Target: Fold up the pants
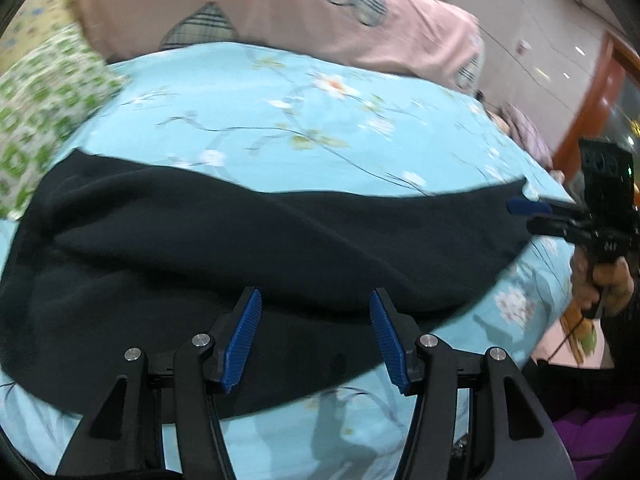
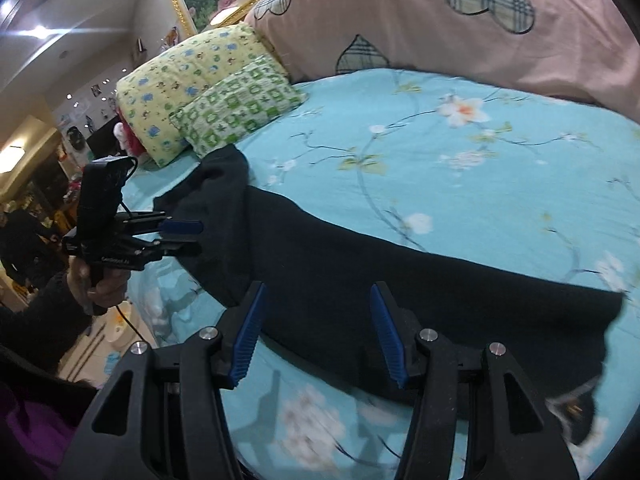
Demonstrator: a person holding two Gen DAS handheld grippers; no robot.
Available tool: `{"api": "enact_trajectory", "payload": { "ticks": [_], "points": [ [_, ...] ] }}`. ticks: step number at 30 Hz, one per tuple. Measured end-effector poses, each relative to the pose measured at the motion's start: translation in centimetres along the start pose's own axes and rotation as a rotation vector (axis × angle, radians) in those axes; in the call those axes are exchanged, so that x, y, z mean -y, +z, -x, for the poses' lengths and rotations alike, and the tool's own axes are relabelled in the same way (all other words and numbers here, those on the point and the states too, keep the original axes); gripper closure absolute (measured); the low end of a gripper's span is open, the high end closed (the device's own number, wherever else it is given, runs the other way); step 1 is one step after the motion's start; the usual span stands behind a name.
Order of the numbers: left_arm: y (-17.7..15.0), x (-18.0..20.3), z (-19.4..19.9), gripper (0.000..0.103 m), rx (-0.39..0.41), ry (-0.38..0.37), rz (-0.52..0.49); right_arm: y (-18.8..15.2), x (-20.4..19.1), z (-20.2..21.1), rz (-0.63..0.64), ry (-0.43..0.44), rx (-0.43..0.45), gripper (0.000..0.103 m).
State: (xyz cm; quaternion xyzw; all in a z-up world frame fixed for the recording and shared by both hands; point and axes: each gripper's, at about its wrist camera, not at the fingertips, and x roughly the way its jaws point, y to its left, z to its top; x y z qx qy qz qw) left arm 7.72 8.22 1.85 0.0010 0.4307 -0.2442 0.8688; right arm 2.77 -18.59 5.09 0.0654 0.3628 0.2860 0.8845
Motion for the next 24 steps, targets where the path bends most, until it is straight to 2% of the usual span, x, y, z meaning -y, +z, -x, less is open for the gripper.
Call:
{"api": "enact_trajectory", "payload": {
  "ticks": [5, 11, 17, 20, 24],
  "points": [
    [1.2, -4.2, 1.6, 0.043, 0.028, 0.055, 0.065, 1.3, -0.8, -2.4, -0.030, 0.071, -0.009, 0.048],
    [3.6, -9.1, 2.6, 0.042, 0.037, 0.094, 0.111, 3.0, -3.0, -5.6, 0.003, 0.132, -0.049, 0.048],
    [6.9, -14.4, 2.6, 0.039, 0.020, 0.123, 0.166, 4.4, -4.2, -8.4, 0.005, 0.184, -0.086, 0.048],
    [8.4, -16.6, 2.1, 0.031, 0.006, 0.150, 0.184, 5.1, -4.7, -9.6, 0.007, 0.203, -0.101, 0.048],
    [10.2, -19.3, 0.6, 0.029, -0.042, 0.175, 0.185, 5.6, -5.3, -11.2, 0.012, 0.231, -0.127, 0.048]
  ]
}}
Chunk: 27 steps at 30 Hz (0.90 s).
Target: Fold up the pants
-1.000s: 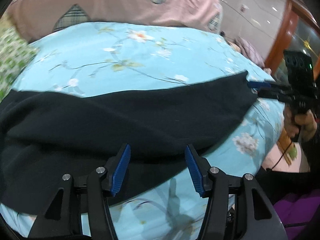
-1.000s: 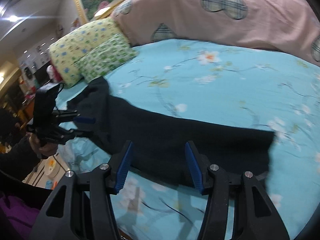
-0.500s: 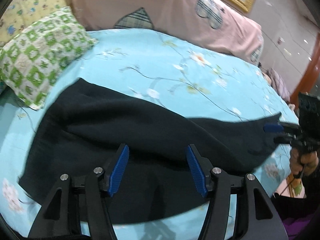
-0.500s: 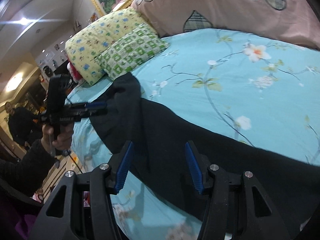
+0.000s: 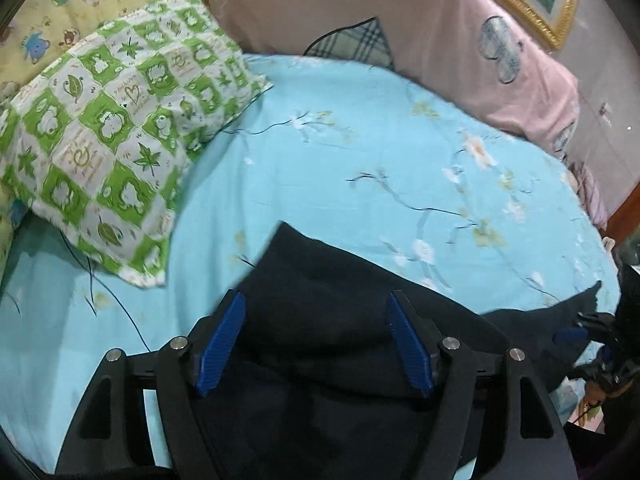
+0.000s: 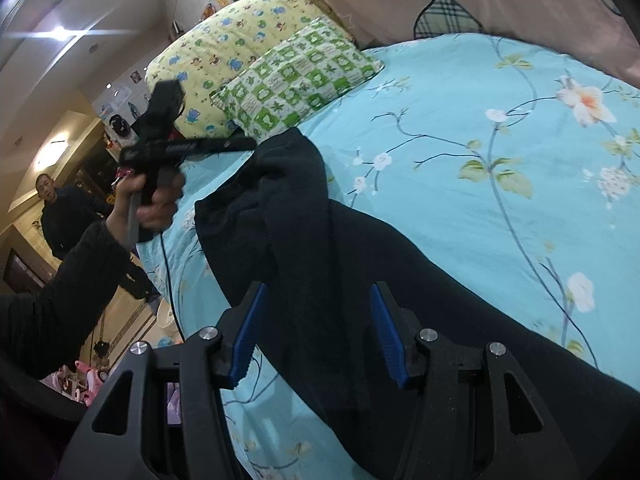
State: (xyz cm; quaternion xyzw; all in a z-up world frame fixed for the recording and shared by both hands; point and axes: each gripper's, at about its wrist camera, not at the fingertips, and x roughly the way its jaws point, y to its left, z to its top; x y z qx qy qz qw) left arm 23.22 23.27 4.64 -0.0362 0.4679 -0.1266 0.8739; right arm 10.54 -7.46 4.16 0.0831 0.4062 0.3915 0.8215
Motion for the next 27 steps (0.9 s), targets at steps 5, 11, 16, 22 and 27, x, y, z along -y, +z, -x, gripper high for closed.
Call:
{"api": "enact_trajectory", "payload": {
  "ticks": [5, 11, 16, 22, 27],
  "points": [
    [2.0, -2.4, -3.3, 0.029, -0.088, 0.002, 0.015, 0.8, 0.0, -1.6, 0.003, 0.024, -0.032, 0.048],
    [3.5, -4.4, -6.9, 0.026, -0.183, -0.040, 0.041, 2.2, 0.6, -4.3, -0.002, 0.031, -0.078, 0.048],
    [3.7, -4.4, -7.8, 0.032, -0.204, -0.047, 0.024, 2.6, 0.5, -6.8, -0.005, 0.047, -0.121, 0.048],
    [2.9, -2.3, -6.6, 0.086, -0.188, -0.046, -0.065, 2.8, 0.4, -7.9, -0.040, 0.095, -0.119, 0.089],
    [2.3, -1.2, -3.5, 0.096, -0.076, -0.022, -0.095, 3.2, -0.4, -7.0, -0.017, 0.088, -0.072, 0.096]
  ]
}}
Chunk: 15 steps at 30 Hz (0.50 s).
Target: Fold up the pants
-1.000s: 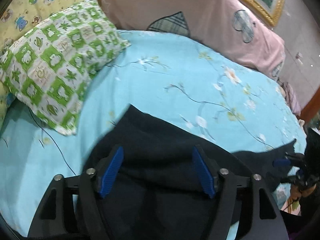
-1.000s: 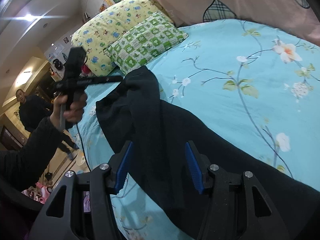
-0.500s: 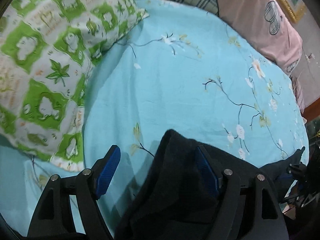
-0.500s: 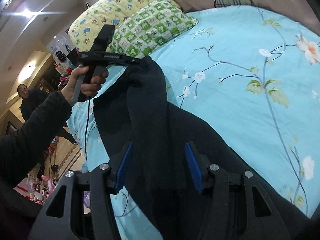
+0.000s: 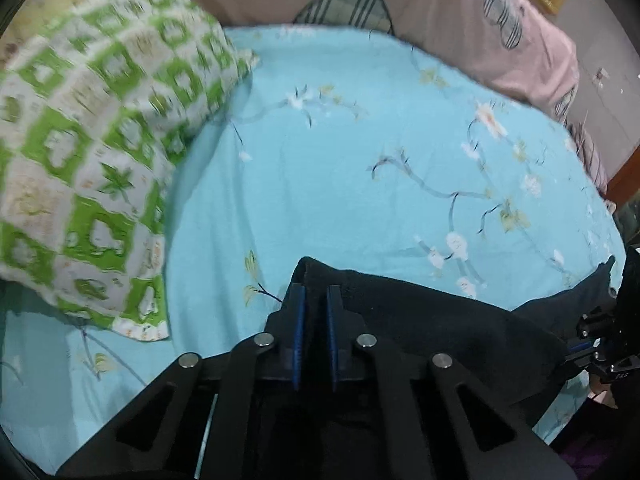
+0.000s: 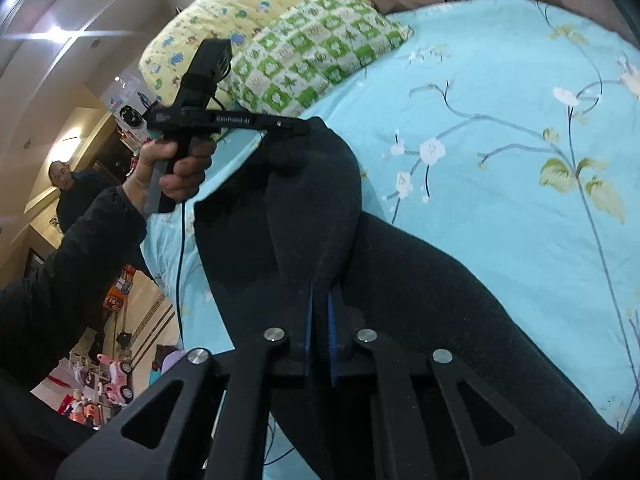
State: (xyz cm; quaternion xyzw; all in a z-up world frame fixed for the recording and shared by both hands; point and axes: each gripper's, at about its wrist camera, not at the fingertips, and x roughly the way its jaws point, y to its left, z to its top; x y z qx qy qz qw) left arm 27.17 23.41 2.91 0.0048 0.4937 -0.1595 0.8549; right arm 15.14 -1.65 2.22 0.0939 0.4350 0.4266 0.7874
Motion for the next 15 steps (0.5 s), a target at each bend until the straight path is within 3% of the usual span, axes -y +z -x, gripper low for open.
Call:
{"api": "enact_trajectory", "payload": {
  "ticks": [7, 15],
  "points": [
    [-3.2, 0.4, 6.0, 0.099, 0.169, 0.014, 0.060, -0.2, -3.2, 1.9, 0.092, -0.003, 0.071, 0.096],
    [-9.2, -0.6, 9.2, 0.099, 0.262, 0.013, 0.182, -3.3, -6.7, 0.7, 0.245, -0.007, 0.027, 0.096]
  ]
}}
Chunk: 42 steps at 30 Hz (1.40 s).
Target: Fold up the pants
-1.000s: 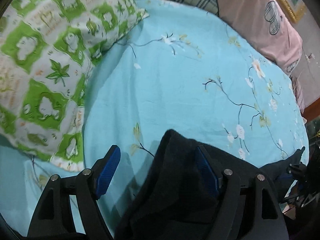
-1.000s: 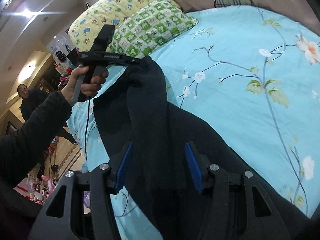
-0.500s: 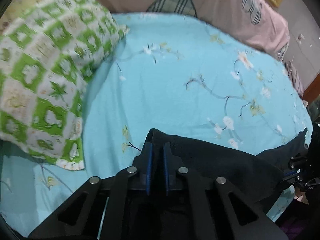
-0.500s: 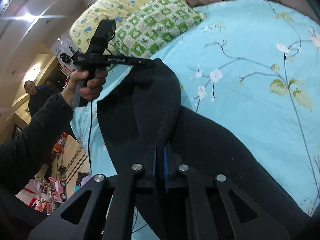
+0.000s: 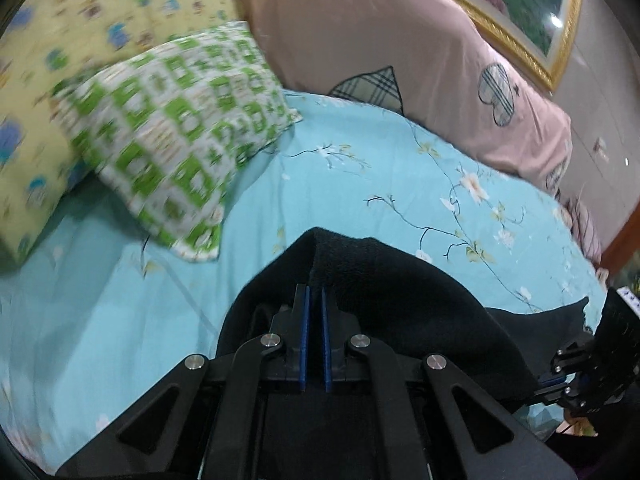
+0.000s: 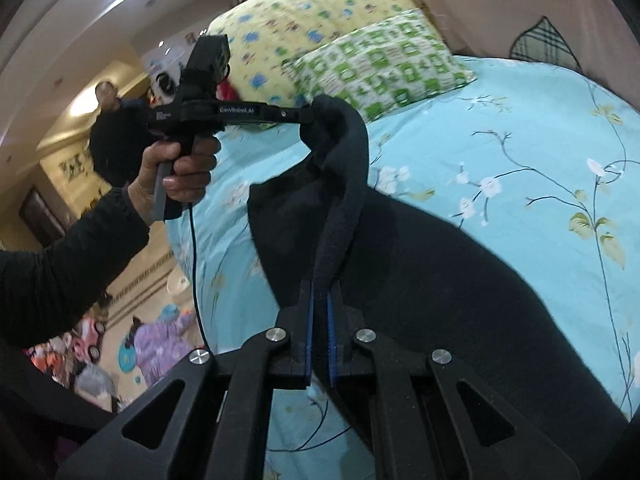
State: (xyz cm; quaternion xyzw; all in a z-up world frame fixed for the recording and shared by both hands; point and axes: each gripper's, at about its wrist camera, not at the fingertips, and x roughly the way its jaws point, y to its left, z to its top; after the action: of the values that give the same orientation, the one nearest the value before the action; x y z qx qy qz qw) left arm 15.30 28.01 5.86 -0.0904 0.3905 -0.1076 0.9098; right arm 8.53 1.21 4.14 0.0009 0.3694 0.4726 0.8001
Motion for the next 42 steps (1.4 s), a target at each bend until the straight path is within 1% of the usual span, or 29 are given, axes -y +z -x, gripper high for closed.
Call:
{"api": "enact_trajectory", "payload": {
  "ticks": [5, 7, 10, 17, 26, 30, 31, 32, 34, 35, 37, 40, 42],
  "points": [
    [-3.1, -2.3, 0.9, 0.099, 0.029, 0.005, 0.109, -1.1, -1.0, -0.7, 0.064, -0.031, -0.039, 0.096],
    [-4.3, -3.0, 0.9, 0.099, 0.028, -0.006, 0.155, -1.5, -1.4, -1.0, 0.091, -0.043, -0.057, 0.096],
    [-5.8, -3.5, 0.8, 0.100, 0.029, 0.014, 0.188, -1.9, -1.7, -1.4, 0.116, -0.056, -0.081, 0.096],
    [-9.0, -4.5, 1.3, 0.100, 0.041, -0.007, 0.286, -2.6, -2.7, -2.1, 0.176, -0.075, -0.125, 0.096],
    [-11.7, -5.1, 2.2, 0.100, 0.037, -0.006, 0.354, -3.1, -3.5, -2.7, 0.235, -0.094, -0.163, 0.096],
    [-12.0, -4.5, 3.1, 0.100, 0.027, 0.005, 0.378, -3.2, -3.0, -2.9, 0.207, -0.088, -0.183, 0.091],
    [-12.0, -4.2, 3.4, 0.094, 0.029, 0.013, 0.384, -3.2, -2.9, -2.7, 0.196, -0.081, -0.183, 0.089],
    [-11.9, -4.0, 3.7, 0.090, 0.030, 0.015, 0.389, -3.2, -2.8, -2.6, 0.190, -0.077, -0.179, 0.089],
    [-11.6, -3.4, 4.1, 0.076, 0.033, 0.027, 0.401, -3.2, -2.6, -2.1, 0.166, -0.071, -0.164, 0.084],
    [-11.4, -3.2, 4.4, 0.074, 0.039, 0.033, 0.408, -3.2, -2.5, -1.9, 0.153, -0.067, -0.157, 0.081],
    [-10.9, -2.6, 5.0, 0.070, 0.057, 0.045, 0.420, -2.9, -2.2, -1.1, 0.123, -0.060, -0.126, 0.065],
    [-10.2, -1.8, 5.7, 0.063, 0.077, 0.052, 0.448, -2.3, -1.8, 0.0, 0.088, -0.048, -0.074, 0.063],
    [-9.6, -1.2, 6.0, 0.061, 0.085, 0.072, 0.458, -1.9, -1.4, 0.6, 0.055, -0.046, -0.046, 0.063]
  ]
}}
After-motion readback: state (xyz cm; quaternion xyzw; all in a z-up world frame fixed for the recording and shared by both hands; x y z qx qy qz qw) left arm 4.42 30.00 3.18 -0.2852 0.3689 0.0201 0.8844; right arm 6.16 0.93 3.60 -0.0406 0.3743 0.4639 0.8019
